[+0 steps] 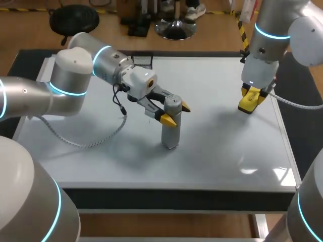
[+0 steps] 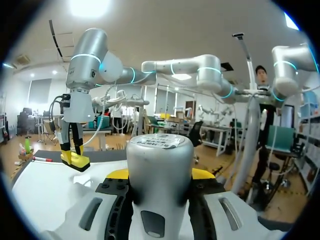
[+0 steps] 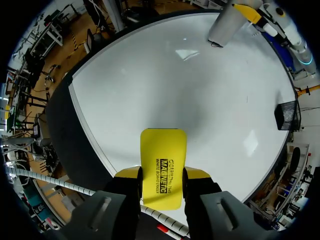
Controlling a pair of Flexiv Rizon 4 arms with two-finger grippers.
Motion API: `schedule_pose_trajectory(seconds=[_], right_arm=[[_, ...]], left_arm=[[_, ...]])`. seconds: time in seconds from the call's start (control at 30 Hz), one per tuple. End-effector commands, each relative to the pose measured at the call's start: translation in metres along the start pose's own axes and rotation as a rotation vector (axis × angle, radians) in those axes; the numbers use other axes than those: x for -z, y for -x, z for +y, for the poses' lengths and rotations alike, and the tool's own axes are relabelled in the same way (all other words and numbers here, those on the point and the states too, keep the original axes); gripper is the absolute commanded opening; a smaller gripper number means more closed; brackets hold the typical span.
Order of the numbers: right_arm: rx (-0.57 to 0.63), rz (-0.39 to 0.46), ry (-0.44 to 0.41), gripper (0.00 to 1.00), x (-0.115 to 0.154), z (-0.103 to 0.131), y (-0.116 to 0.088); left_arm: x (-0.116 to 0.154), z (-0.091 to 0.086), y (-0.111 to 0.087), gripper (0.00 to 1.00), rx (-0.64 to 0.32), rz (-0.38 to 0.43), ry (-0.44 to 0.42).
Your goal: Pick up the inspection probe, press it on each red-marked spot on the whiteboard one by one, put down the probe, pick up the eraser, and wipe off all the red marks.
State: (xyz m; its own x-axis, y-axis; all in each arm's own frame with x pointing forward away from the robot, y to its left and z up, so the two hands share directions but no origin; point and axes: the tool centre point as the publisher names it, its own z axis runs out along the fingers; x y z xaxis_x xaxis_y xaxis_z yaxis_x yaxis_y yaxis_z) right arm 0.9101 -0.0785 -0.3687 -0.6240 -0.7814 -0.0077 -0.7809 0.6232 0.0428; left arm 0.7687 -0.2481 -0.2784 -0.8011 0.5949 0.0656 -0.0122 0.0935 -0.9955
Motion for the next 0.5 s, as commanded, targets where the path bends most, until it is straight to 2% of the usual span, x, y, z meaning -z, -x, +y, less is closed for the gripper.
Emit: schedule_pose_trajectory(seconds=[0.03, 0.37, 0.5], right_arm=[[0.002, 0.002, -0.001, 0.00, 0.001, -0.001, 0.000], [0.002, 0.002, -0.001, 0.00, 0.001, -0.001, 0.000], [0.002, 0.002, -0.001, 0.00, 0.001, -0.001, 0.000]], left_arm=[[0.000, 0.003, 0.003, 0.00, 0.002, 0.004, 0.003], [0.002, 0.011, 0.003, 0.00, -0.007, -0.003, 0.033], [0.002, 0.014, 0.002, 0.00, -0.027, 0.000, 0.081]])
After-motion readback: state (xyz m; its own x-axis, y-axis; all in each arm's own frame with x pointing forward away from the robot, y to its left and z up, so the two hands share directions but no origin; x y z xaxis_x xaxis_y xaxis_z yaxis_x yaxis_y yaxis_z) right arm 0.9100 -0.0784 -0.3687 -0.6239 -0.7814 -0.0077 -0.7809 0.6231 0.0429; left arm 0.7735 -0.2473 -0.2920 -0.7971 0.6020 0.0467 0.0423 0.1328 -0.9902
